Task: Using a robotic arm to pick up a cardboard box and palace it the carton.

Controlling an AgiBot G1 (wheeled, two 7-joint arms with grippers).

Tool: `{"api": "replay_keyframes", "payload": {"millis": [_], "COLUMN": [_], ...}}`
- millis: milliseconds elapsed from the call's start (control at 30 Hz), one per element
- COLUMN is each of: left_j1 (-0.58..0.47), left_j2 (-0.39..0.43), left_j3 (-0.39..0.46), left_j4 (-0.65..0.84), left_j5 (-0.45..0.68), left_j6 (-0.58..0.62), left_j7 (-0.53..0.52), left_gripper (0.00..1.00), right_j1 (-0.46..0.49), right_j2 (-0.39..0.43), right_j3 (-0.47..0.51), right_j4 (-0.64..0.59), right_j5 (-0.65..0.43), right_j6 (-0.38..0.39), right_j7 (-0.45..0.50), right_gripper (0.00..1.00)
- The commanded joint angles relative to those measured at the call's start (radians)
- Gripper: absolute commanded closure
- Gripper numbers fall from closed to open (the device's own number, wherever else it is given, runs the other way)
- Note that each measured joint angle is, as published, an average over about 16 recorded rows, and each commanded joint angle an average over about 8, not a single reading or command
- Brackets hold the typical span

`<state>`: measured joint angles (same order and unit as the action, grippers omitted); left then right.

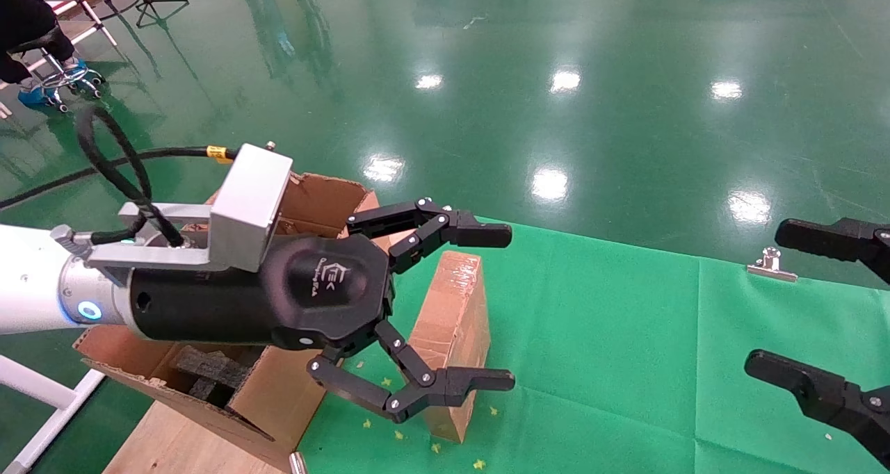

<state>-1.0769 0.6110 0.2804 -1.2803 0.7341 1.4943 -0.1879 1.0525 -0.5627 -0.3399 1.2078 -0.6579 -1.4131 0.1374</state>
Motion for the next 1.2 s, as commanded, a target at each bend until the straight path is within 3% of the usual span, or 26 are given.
{"api": "replay_keyframes", "payload": {"millis": [33,433,500,700,767,933,1200], "left_j1": [0.0,0.0,-0.001,-0.067,-0.114,-0.207,-0.234], "left_j2": [0.0,-0.001,-0.006,-0.065,-0.083,-0.088,-0.085], "left_j3": [0.0,0.0,0.001,0.039,0.06,0.104,0.126], "left_j4": [0.0,0.0,-0.002,-0.043,-0.059,-0.07,-0.063], "left_j5": [0.0,0.001,0.009,0.17,0.254,0.37,0.408], "left_j6": [0.0,0.0,-0.001,-0.023,-0.033,-0.045,-0.042], "left_j7": [0.0,0.0,0.0,-0.04,-0.072,-0.146,-0.168], "left_gripper": [0.0,0.0,0.0,0.0,0.0,0.0,0.0], "right_j1": [0.0,0.0,0.0,0.0,0.0,0.0,0.0], "right_j2": [0.0,0.0,0.0,0.0,0.0,0.0,0.0], "right_j3": [0.0,0.0,0.0,0.0,0.0,0.0,0.0], "right_j4": [0.0,0.0,0.0,0.0,0.0,0.0,0.0], "right_j5": [0.0,0.0,0.0,0.0,0.0,0.0,0.0], "right_j6": [0.0,0.0,0.0,0.0,0.0,0.0,0.0], "right_j7": [0.0,0.0,0.0,0.0,0.0,0.0,0.0], "right_gripper": [0.0,0.01,0.17,0.9,1.0,1.0,1.0]}}
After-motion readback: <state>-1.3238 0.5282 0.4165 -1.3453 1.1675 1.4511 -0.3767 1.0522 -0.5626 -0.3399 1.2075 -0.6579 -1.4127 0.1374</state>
